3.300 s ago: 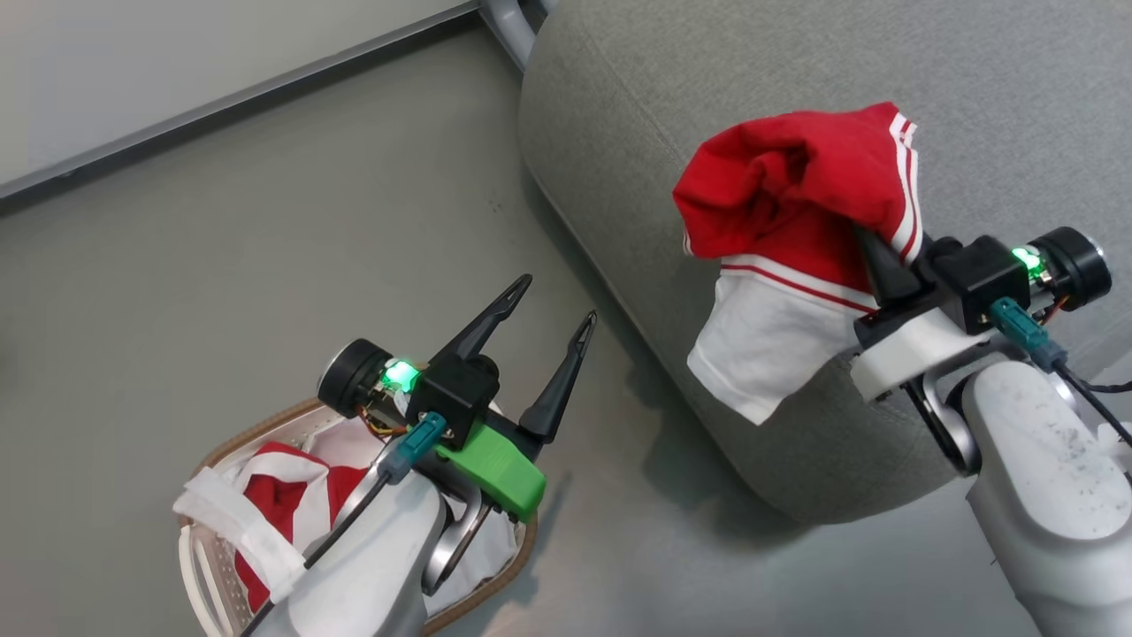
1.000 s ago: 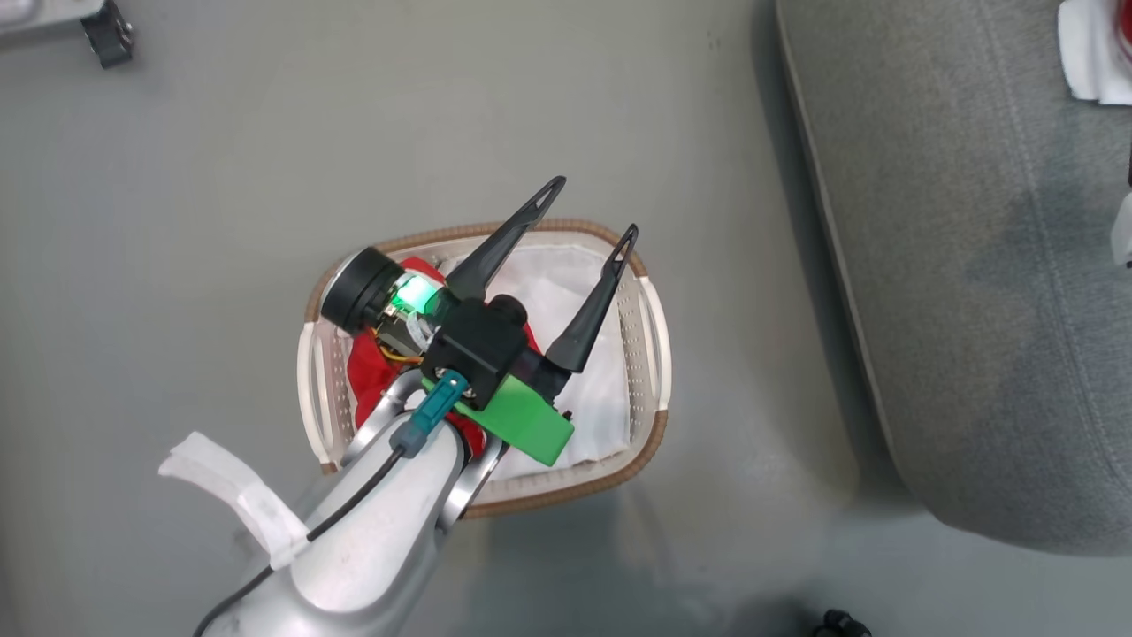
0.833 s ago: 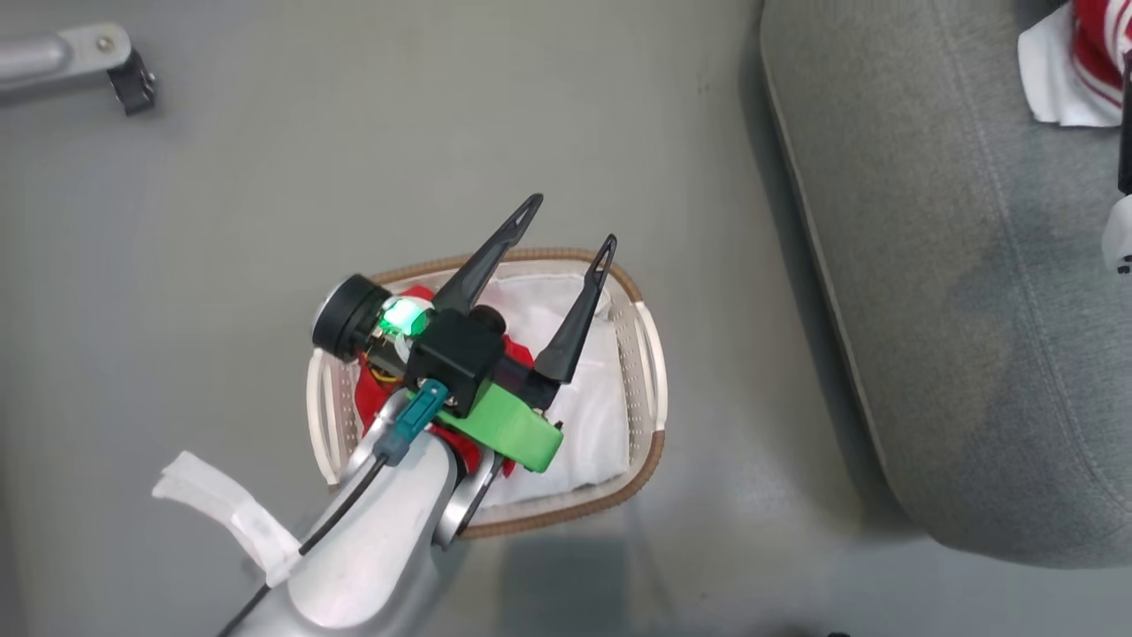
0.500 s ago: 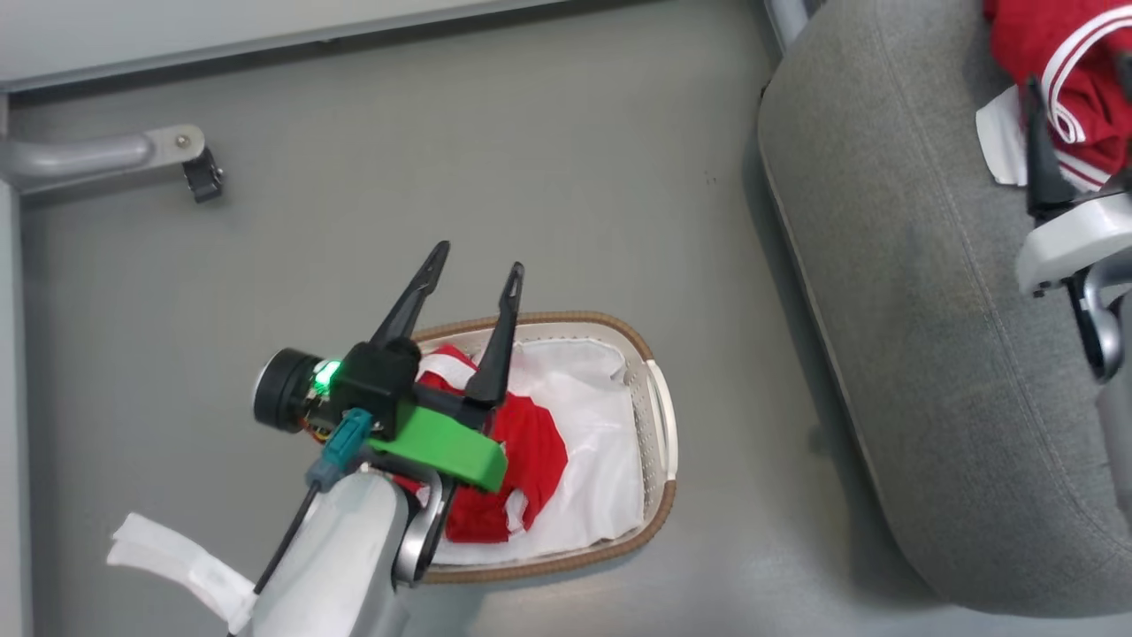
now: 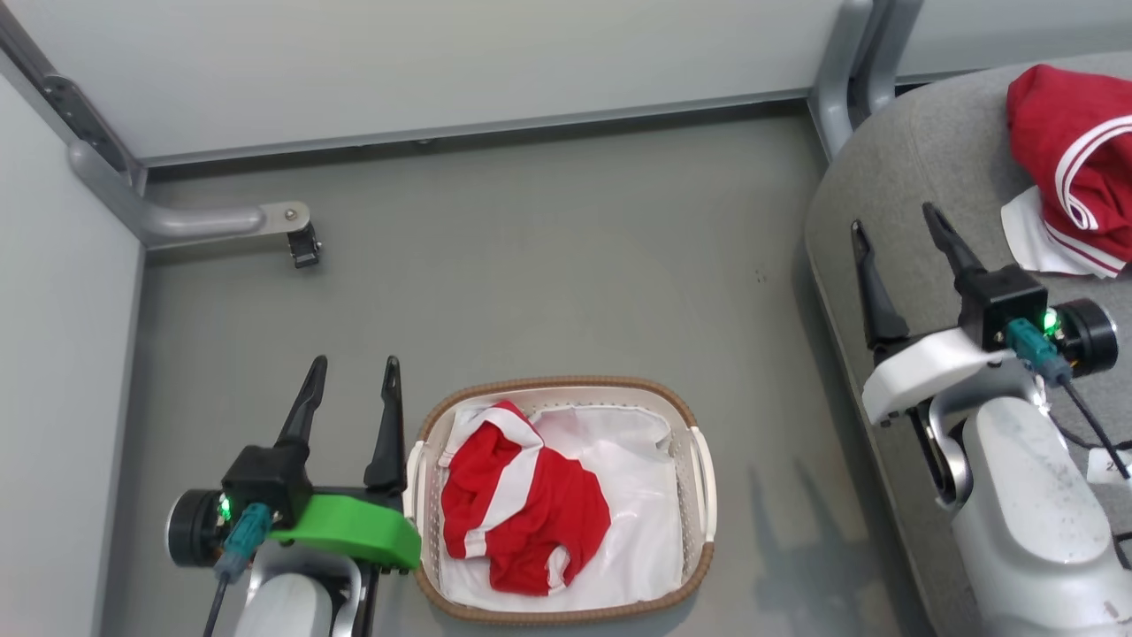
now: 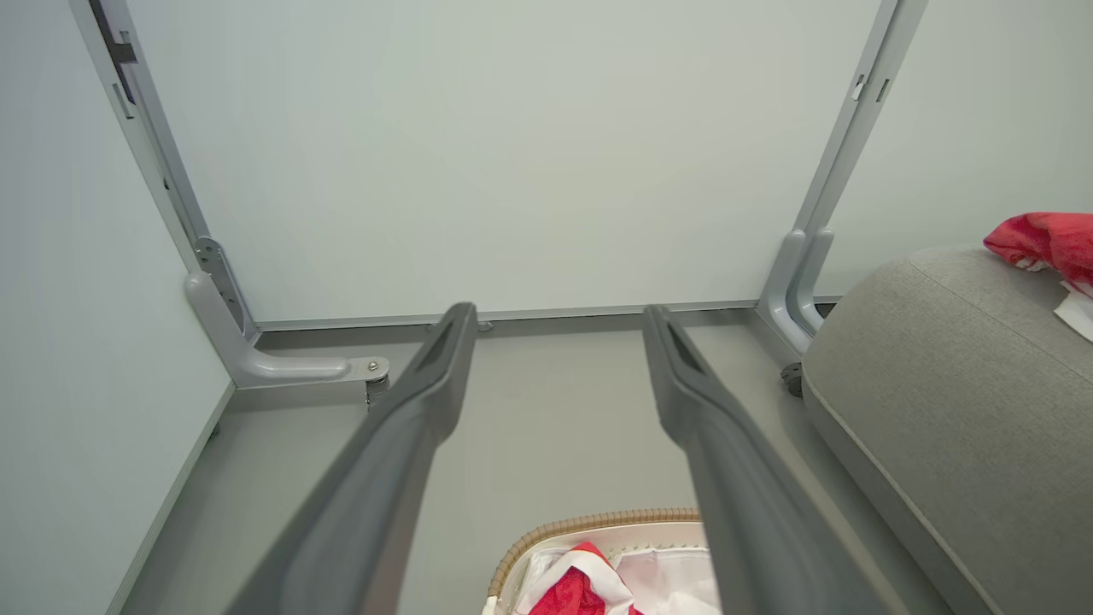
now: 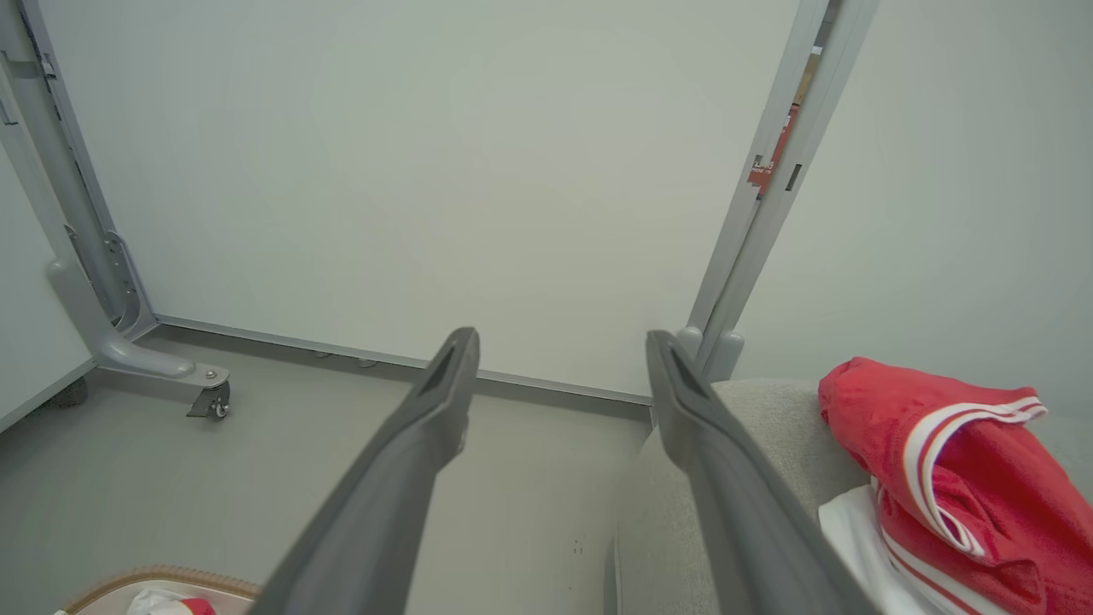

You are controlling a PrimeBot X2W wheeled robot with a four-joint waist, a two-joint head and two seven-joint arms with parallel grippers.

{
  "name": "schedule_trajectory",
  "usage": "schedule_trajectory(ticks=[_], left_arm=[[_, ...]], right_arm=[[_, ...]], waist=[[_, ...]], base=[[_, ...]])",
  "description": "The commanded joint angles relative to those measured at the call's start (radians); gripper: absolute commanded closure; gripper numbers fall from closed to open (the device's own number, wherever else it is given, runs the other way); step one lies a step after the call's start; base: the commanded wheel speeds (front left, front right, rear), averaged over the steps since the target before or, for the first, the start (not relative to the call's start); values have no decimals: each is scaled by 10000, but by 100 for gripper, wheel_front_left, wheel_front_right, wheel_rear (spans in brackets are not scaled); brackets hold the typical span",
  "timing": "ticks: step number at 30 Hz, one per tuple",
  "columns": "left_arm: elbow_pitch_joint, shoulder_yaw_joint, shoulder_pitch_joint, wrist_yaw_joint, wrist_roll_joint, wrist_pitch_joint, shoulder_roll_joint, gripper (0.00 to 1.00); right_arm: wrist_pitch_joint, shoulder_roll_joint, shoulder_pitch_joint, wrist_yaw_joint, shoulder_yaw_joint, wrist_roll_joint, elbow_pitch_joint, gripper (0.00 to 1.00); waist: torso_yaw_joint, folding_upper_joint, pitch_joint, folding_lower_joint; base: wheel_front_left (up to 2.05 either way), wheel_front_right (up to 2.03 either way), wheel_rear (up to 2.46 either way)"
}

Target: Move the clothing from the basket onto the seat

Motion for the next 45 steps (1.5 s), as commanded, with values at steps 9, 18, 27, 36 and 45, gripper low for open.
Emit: schedule_trajectory(ticks=[9,18,27,36,45], left_arm=[[-330,1053,1536,-204,125,-5,-177,0],[-636,1046,2167,-339,237,-5,-244,0],[-668,1037,2343,-293,121,-5,-256,0],[-571,983,2311,-215,23,-5,-256,0],[-565,955,2247,-200,-10,-5,-255,0]], right_arm=[[-5,802,2215,-14,-327,-75,-1545,0],[-5,861,3793,-14,269,585,-2002,0],[-5,863,4067,-14,457,839,-2001,0],[-5,864,4070,-14,411,889,-1874,0],[-5,865,3988,-14,481,927,-1757,0]], waist=[[477,0,-1055,1],[487,0,-1361,1],[390,0,-1436,1],[418,0,-1466,1],[440,0,-1418,1]], base=[[0,0,0],[0,0,0],[0,0,0],[0,0,0],[0,0,0]])
